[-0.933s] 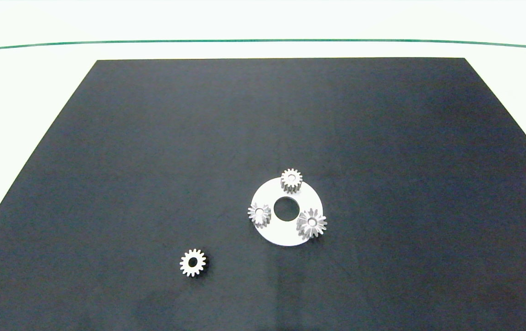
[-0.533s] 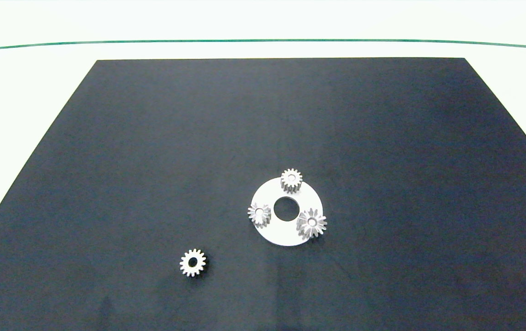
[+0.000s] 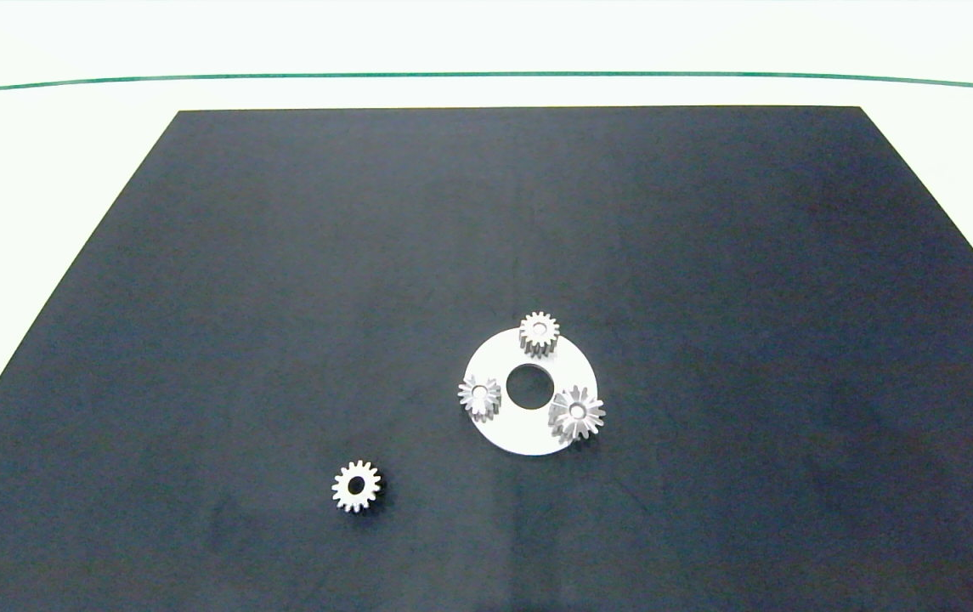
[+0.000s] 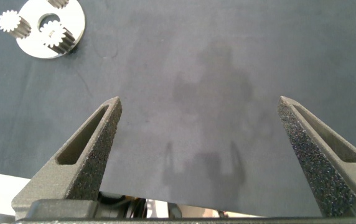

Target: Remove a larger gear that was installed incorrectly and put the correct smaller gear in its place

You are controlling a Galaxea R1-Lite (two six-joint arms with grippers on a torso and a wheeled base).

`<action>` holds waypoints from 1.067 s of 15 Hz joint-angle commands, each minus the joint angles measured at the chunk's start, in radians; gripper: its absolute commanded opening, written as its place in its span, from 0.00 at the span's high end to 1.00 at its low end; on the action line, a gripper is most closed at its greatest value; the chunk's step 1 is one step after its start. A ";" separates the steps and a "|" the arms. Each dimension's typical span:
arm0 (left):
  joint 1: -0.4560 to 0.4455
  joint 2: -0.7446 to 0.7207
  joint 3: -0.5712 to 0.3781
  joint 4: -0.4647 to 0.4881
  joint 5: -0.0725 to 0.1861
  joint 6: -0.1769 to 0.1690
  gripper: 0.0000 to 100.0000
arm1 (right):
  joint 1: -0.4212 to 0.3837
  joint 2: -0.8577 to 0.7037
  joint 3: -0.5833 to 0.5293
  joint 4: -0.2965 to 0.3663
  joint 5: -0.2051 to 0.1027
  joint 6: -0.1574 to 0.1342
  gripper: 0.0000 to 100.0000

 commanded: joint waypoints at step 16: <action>-0.096 0.167 -0.013 -0.003 0.000 0.004 0.00 | 0.290 0.691 -0.219 -0.002 -0.011 -0.145 0.00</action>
